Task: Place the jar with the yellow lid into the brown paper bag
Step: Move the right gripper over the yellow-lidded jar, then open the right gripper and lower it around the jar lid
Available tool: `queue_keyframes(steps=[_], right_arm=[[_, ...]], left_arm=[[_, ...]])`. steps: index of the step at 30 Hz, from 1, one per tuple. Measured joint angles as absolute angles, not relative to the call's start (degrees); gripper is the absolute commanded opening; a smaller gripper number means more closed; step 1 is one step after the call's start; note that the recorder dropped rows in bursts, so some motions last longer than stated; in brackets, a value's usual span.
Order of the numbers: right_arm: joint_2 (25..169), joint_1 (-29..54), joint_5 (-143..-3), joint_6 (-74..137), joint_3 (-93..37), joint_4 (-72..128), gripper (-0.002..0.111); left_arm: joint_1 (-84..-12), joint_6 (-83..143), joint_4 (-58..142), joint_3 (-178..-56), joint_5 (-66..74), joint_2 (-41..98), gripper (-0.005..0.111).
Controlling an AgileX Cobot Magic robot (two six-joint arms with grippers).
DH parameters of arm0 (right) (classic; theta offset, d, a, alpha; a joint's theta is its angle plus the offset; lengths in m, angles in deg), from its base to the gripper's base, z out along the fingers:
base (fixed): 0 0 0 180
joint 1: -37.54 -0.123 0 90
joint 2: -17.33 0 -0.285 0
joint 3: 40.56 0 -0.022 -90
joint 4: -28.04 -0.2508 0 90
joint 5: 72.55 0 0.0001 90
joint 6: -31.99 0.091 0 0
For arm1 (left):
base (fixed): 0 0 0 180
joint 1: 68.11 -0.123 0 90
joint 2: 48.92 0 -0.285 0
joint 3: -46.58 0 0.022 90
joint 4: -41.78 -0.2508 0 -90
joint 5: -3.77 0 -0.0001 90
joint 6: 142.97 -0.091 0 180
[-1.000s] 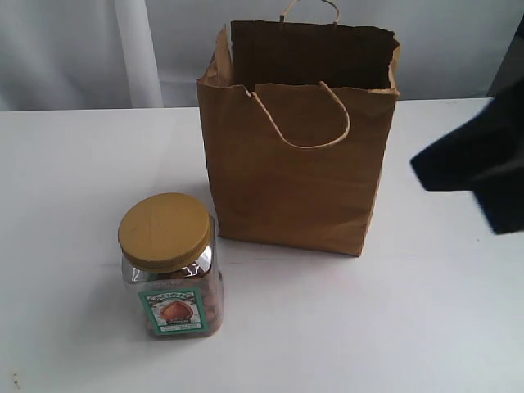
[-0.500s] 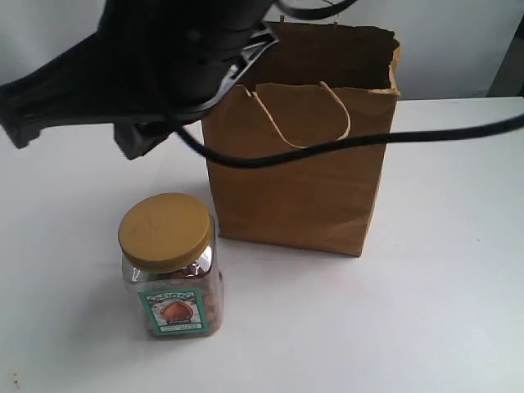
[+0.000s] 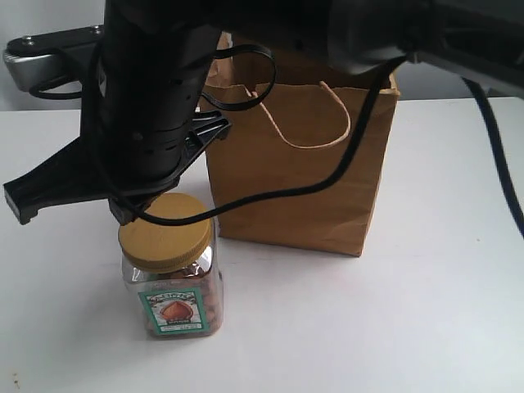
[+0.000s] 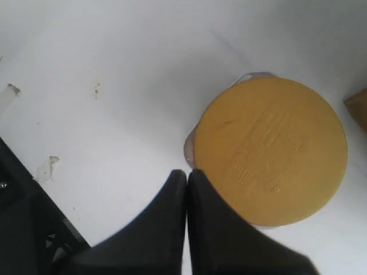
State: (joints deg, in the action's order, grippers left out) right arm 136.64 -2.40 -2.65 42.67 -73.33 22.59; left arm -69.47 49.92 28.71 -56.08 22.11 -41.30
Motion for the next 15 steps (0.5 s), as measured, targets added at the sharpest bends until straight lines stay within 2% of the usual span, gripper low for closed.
queue_keyframes(steps=[3,5,8,15], right_arm=[[136.6,-2.4,-2.6,42.7,-73.5,23.1,0.001],[136.6,-2.4,-2.6,42.7,-73.5,23.6,0.007],[136.6,-2.4,-2.6,42.7,-73.5,24.4,0.025],[136.6,-2.4,-2.6,43.0,-73.5,25.2,0.079]], left_arm=[[-69.5,49.9,28.7,-56.1,22.1,-41.3,0.001],[-69.5,49.9,28.7,-56.1,22.1,-41.3,0.001],[-69.5,49.9,28.7,-56.1,22.1,-41.3,0.001],[-69.5,49.9,28.7,-56.1,22.1,-41.3,0.001]])
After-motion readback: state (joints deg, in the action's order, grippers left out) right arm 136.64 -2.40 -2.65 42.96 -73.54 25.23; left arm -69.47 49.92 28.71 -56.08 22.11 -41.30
